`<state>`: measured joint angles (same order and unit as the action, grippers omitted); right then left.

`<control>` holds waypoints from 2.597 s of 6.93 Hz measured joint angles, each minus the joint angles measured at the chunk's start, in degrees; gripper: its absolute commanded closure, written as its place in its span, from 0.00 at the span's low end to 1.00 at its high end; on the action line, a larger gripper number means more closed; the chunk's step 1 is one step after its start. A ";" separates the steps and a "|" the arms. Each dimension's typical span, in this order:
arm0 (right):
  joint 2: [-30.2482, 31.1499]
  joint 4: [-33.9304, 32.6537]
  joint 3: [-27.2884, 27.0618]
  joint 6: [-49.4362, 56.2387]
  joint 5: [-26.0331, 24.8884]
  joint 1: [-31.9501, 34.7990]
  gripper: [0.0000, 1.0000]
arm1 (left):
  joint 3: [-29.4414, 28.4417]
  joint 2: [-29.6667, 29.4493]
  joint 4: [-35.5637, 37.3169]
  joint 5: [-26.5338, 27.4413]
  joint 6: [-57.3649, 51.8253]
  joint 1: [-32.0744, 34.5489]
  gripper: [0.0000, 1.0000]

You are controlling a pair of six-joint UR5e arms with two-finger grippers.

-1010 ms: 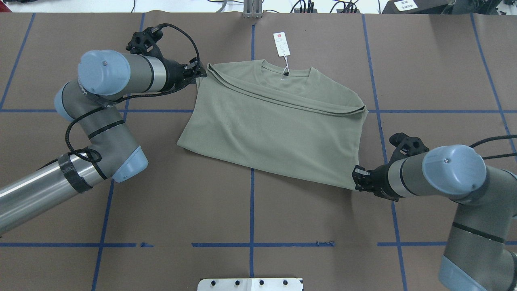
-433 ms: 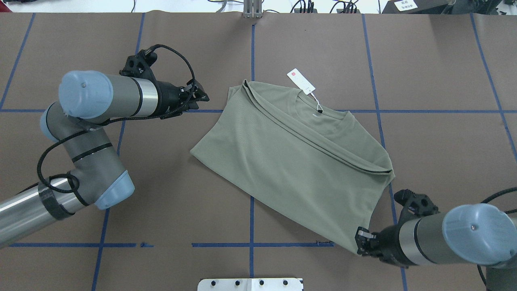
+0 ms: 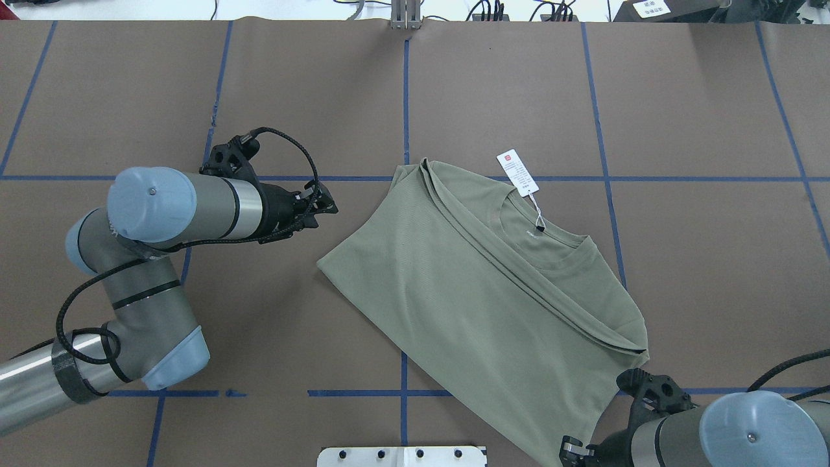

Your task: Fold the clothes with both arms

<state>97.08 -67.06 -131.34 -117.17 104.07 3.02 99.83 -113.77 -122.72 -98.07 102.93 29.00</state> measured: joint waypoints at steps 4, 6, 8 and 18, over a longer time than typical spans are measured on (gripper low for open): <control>-0.57 0.00 -0.63 0.26 0.63 13.24 0.00 | -0.27 0.27 4.20 1.85 0.25 -3.39 0.46; -0.78 0.00 0.10 0.42 0.69 15.70 0.00 | -0.64 0.28 4.24 2.44 0.23 -4.71 0.53; -0.75 0.00 0.53 0.45 0.62 16.15 0.00 | -1.19 0.14 4.27 2.83 0.07 -5.12 0.71; -0.82 0.00 0.97 0.45 0.19 17.11 0.00 | -18.44 -6.23 -0.95 3.78 -17.72 12.83 1.00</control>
<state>96.26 -67.06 -130.37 -116.72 104.25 20.13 81.39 -120.00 -123.68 -94.29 85.21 41.83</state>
